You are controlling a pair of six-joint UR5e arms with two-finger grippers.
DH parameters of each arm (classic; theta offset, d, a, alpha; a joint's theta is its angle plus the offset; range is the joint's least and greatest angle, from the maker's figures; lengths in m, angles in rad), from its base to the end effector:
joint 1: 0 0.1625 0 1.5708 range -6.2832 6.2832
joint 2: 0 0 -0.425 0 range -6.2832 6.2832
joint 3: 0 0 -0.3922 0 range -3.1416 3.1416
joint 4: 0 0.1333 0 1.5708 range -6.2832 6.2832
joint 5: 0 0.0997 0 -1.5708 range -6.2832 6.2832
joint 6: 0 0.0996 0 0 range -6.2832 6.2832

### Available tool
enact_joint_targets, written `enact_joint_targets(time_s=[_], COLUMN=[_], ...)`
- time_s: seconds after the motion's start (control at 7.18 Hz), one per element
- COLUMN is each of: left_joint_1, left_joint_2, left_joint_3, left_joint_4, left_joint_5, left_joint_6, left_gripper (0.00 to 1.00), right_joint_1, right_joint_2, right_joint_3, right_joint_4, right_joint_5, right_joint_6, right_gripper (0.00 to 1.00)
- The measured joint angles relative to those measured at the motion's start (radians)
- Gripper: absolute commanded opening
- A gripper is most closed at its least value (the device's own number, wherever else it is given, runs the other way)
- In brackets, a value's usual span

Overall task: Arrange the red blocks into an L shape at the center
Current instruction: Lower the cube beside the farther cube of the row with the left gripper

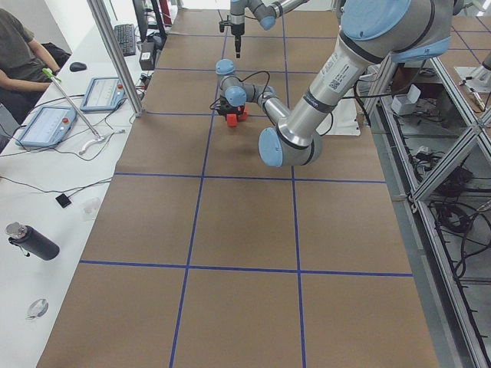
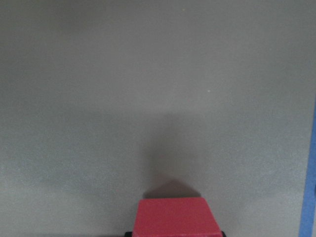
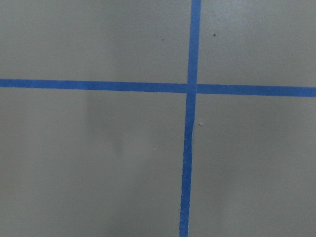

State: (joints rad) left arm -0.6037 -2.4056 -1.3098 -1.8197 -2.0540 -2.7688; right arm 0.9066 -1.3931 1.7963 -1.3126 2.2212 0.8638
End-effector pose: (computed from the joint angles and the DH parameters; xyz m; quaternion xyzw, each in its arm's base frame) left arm 0.5901 -0.5127 0.2218 -0.3234 0.3070 -0.6382 0.6276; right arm -0.2897 -0.4885 0.4282 0.0131 -0.4311 -0.0139 0.9021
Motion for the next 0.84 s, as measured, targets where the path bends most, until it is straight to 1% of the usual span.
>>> enact_joint_targets(time_s=[0.7, 0.84], left_joint_1=[0.003, 0.002], left_joint_2=[0.0, 0.0], left_joint_3=[-0.002, -0.002], left_joint_4=[0.003, 0.004], left_joint_5=[0.0, 0.0], left_joint_6=[0.001, 0.001], left_gripper=[0.0, 0.14], right_joint_1=[0.0, 0.0], right_joint_2=[0.0, 0.0], right_joint_3=[0.006, 0.007], right_joint_4=[0.001, 0.001], right_joint_5=[0.0, 0.0], right_joint_6=[0.007, 0.01], right_gripper=[1.0, 1.0])
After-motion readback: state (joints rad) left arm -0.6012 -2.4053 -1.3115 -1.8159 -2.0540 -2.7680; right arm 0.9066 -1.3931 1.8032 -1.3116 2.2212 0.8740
